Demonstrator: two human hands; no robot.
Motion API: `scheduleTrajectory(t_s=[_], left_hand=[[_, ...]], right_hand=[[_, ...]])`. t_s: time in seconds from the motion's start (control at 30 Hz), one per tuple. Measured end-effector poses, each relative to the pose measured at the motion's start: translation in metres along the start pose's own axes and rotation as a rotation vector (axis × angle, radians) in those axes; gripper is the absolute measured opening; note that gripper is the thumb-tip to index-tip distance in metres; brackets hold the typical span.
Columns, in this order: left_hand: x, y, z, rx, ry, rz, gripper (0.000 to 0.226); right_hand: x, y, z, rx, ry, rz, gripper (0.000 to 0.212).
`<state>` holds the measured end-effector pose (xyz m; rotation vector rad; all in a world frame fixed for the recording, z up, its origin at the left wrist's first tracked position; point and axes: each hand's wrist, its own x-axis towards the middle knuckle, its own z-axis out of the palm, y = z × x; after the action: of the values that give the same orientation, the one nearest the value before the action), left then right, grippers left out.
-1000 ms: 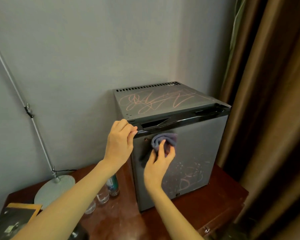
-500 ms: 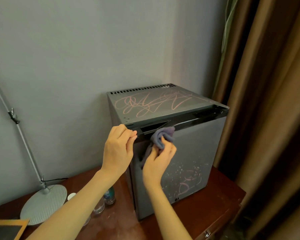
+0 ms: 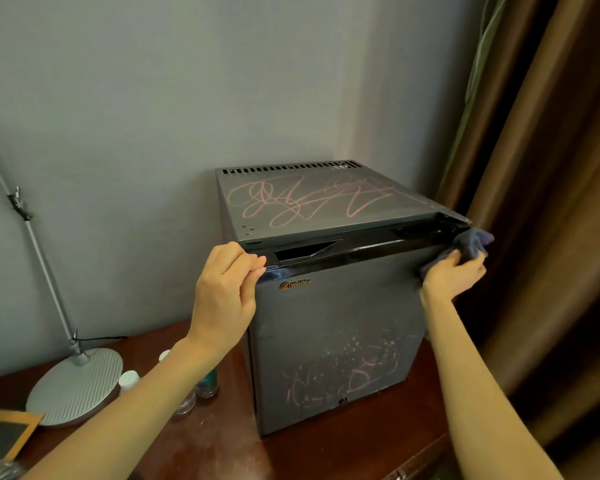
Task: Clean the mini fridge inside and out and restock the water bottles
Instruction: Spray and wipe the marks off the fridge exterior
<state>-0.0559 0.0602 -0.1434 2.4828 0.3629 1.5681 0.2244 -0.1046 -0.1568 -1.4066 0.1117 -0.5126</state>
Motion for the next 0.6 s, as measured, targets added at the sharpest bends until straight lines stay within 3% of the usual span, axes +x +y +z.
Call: scheduleTrajectory(t_s=[0.2, 0.37, 0.47, 0.6], left_hand=[[0.001, 0.001, -0.005, -0.02, -0.028, -0.006, 0.021], [0.004, -0.003, -0.014, -0.038, -0.114, 0.02, 0.029], [0.008, 0.0, -0.02, -0.059, -0.161, 0.017, 0.037], [0.007, 0.003, -0.025, -0.094, -0.159, 0.0, 0.046]], right_hand=[[-0.105, -0.017, 0.0, 0.051, -0.15, -0.067, 0.033], [-0.248, -0.015, 0.005, 0.066, -0.392, -0.345, 0.033], [-0.283, -0.02, 0.011, 0.052, -0.378, -0.337, 0.025], [-0.294, -0.019, 0.004, 0.031, -0.526, -0.455, 0.038]])
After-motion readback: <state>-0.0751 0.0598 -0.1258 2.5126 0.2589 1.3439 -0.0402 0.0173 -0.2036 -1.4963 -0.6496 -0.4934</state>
